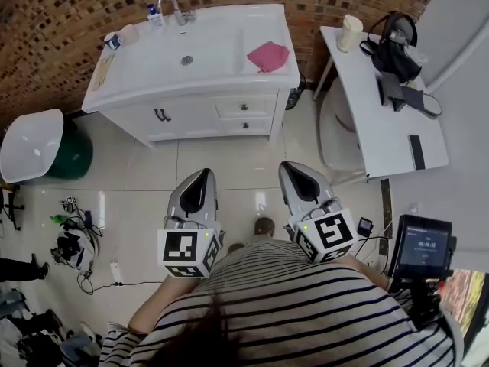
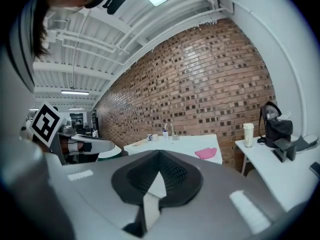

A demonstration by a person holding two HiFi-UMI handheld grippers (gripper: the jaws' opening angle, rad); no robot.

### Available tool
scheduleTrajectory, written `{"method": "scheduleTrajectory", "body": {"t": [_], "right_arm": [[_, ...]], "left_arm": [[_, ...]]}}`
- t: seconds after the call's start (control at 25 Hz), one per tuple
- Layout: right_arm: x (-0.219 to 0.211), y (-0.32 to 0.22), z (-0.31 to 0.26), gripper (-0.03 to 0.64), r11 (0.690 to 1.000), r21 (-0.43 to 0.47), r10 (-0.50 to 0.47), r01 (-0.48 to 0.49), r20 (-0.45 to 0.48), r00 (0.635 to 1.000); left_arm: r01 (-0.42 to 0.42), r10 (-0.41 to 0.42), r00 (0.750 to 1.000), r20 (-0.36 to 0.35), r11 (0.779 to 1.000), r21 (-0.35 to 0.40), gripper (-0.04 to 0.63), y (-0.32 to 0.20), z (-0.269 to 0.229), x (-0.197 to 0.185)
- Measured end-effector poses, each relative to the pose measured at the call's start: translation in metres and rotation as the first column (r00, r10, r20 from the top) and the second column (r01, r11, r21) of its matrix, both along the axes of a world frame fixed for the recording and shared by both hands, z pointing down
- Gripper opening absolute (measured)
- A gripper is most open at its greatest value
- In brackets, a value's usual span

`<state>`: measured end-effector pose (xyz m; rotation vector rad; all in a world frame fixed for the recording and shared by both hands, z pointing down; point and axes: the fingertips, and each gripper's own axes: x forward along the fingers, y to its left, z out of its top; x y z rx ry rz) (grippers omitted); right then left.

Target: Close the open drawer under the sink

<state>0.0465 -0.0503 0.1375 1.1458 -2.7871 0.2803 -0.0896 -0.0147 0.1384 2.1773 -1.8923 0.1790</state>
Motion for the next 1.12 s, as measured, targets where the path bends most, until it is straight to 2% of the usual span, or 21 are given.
{"method": "scheduleTrajectory", "body": {"t": [0.24,0.36,0.52,0.76,0.92,1.12], "right_arm": [[-0.024,0.073,-0.014,0.002,0.997,0.024,0.077,-0.078,0.027,0.997],[-0.044,0.107,-0.014,0.002,0.995,0.017,0.096,-0.096,0.0,0.995],[-0.048,0.124,-0.007,0.002,0.994,0.014,0.109,-0.109,-0.007,0.994],[-0.043,0.148,-0.024,0.002,0.992,0.069,0.103,-0.103,-0.004,0.995],[-0.047,0.145,-0.035,0.0,0.992,0.108,0.07,-0.07,-0.003,0.998],[-0.042,0.138,-0.042,0.002,0.99,0.127,0.058,-0.058,0.001,0.998]], "left_arm": [[-0.055,0.054,0.998,0.014,0.997,0.051,0.017,0.064,-0.012,-0.022],[-0.071,0.069,0.997,0.028,0.995,0.076,0.017,0.096,-0.015,-0.033],[-0.09,0.088,0.996,0.026,0.993,0.078,0.017,0.111,-0.002,-0.027],[-0.067,0.064,0.998,0.025,0.992,0.103,0.017,0.132,-0.01,-0.029],[-0.051,0.048,0.998,0.03,0.991,0.121,0.017,0.129,-0.021,-0.027],[-0.075,0.068,0.996,0.05,0.987,0.144,0.017,0.125,-0.029,-0.013]]}}
